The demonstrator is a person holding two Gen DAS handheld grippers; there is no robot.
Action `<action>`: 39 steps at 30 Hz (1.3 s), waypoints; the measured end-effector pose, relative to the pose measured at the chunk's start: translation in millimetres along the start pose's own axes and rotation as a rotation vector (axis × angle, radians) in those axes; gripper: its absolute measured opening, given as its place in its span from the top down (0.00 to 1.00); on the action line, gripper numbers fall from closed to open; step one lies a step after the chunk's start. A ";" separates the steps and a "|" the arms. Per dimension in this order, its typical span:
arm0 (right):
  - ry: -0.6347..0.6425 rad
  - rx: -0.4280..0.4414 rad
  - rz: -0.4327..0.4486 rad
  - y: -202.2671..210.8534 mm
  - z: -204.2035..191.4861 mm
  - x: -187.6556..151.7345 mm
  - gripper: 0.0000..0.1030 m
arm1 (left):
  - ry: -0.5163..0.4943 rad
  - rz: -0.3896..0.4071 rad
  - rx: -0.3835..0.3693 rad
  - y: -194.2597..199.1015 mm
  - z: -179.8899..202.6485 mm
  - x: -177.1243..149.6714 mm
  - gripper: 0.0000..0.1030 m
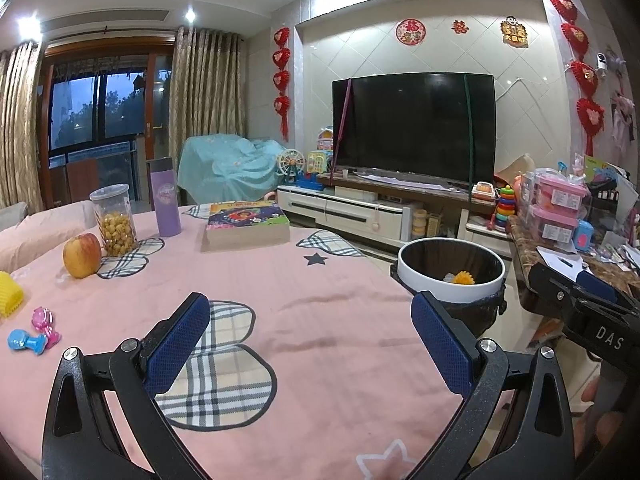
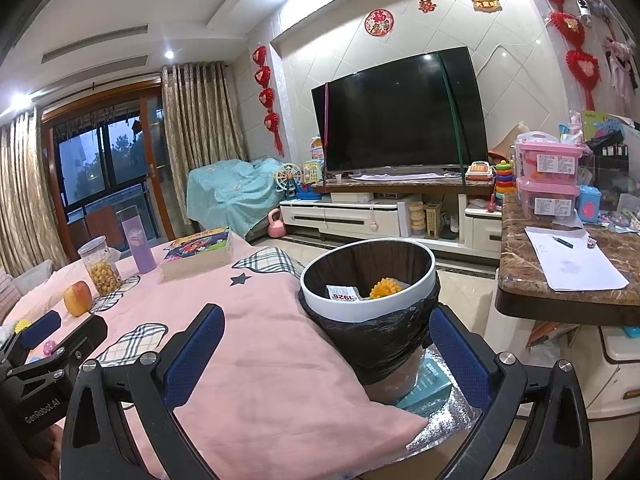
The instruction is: Collect trash
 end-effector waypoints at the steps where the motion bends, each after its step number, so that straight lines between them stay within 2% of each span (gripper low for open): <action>1: -0.001 0.000 0.000 -0.4 0.4 0.2 0.00 | 0.000 0.000 -0.001 0.1 0.0 0.0 0.00; 39: -0.019 0.026 -0.039 -11.4 -2.0 -0.7 0.00 | 0.004 -0.033 -0.008 -10.9 -6.9 -8.1 0.00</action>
Point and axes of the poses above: each gripper's, at about its wrist camera, not at the fingertips, and y roughly against the way its jaws point, z to its right, x to its top, the point moved 5 cm from there along -y, roughly the way its jaws point, and after that the axes turned 12 degrees about -z, right-handed, at the moved point
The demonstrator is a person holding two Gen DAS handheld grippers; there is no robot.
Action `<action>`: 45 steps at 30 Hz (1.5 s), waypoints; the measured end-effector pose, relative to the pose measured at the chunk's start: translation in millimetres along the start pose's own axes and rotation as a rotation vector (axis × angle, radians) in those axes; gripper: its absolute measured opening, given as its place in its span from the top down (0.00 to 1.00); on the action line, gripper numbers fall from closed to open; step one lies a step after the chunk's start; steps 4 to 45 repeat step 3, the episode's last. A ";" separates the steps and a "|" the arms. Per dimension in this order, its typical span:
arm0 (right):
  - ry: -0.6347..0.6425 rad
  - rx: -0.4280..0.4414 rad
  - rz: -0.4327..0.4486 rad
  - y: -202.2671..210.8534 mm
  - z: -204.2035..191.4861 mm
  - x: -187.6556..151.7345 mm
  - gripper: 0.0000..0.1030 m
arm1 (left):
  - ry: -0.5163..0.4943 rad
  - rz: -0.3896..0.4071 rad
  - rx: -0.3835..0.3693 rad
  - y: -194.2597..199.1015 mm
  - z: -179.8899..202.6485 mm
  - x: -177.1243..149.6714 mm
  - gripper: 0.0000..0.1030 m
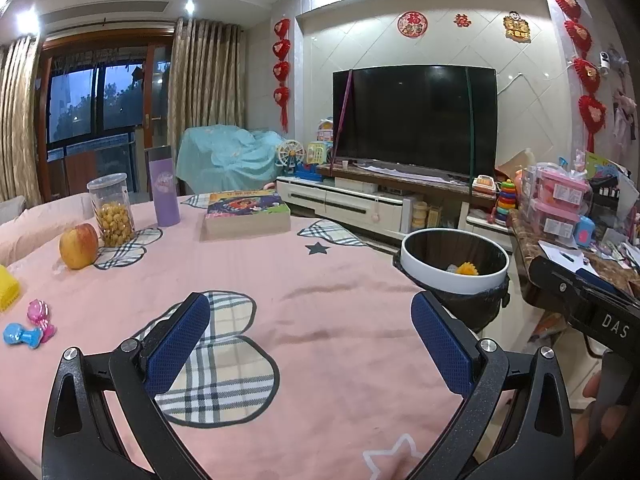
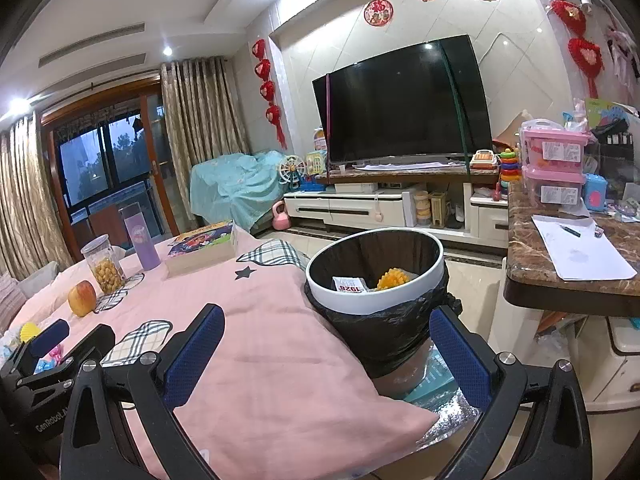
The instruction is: Collect trash
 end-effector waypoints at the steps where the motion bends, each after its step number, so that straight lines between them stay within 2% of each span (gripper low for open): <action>1: -0.001 0.002 -0.002 -0.9 0.6 0.1 0.00 | 0.001 -0.002 -0.001 -0.5 -0.6 0.0 0.00; 45: -0.002 0.006 -0.008 -3.0 -0.5 -0.1 0.00 | 0.003 -0.006 -0.007 -1.9 -1.8 0.7 0.00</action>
Point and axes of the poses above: each gripper's, at about its wrist camera, not at the fingertips, and y roughly against the way its jaws point, z to its right, x to its top, the point moved 5 cm from there along -y, roughly the way its jaws point, and after that the axes turned 12 degrees about -z, right-handed, at the moved point
